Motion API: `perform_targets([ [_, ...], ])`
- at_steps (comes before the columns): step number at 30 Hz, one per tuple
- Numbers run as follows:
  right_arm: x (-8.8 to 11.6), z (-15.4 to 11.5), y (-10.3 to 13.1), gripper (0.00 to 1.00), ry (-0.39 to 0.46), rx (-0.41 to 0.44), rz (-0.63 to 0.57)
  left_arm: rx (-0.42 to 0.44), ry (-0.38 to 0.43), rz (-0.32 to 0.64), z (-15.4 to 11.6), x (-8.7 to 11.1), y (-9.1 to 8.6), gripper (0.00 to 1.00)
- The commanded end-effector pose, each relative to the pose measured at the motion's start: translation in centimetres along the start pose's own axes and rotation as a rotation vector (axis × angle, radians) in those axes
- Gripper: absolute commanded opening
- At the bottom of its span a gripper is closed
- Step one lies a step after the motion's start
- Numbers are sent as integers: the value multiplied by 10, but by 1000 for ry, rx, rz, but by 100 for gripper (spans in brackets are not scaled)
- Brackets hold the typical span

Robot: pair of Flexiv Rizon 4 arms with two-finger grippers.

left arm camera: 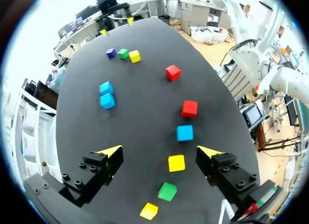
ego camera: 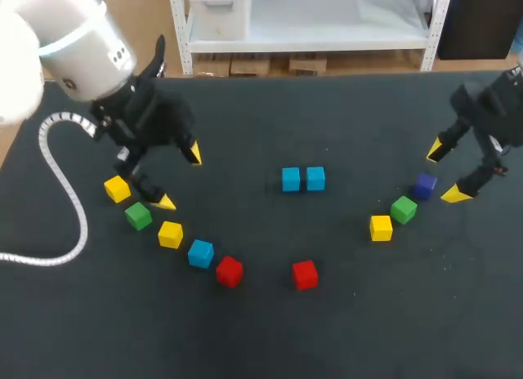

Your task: Place the blue cubes, place green cubes on the blue cubes, place the yellow cubes on the green cubes, then place the red cubes on the yellow cubes, and place purple cube on the red cubes.

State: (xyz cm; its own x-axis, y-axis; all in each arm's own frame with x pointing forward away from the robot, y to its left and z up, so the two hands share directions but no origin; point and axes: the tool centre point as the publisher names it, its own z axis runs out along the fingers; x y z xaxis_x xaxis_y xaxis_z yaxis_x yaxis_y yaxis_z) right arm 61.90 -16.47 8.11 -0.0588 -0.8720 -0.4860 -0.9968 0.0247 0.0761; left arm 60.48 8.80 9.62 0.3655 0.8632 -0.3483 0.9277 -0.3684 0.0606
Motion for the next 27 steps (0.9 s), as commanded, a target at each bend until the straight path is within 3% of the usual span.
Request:
perform_targets([
  [1,0,1,0,100,-3,0,-1,-14,11,10,9,-6,-10,100],
  [12,0,1,0,100,-3,0,-1,47,39,-41,32,-10,-41,100],
  [27,0,1,0,100,-3,0,-1,103,39,-58,74,-17,-48,100],
])
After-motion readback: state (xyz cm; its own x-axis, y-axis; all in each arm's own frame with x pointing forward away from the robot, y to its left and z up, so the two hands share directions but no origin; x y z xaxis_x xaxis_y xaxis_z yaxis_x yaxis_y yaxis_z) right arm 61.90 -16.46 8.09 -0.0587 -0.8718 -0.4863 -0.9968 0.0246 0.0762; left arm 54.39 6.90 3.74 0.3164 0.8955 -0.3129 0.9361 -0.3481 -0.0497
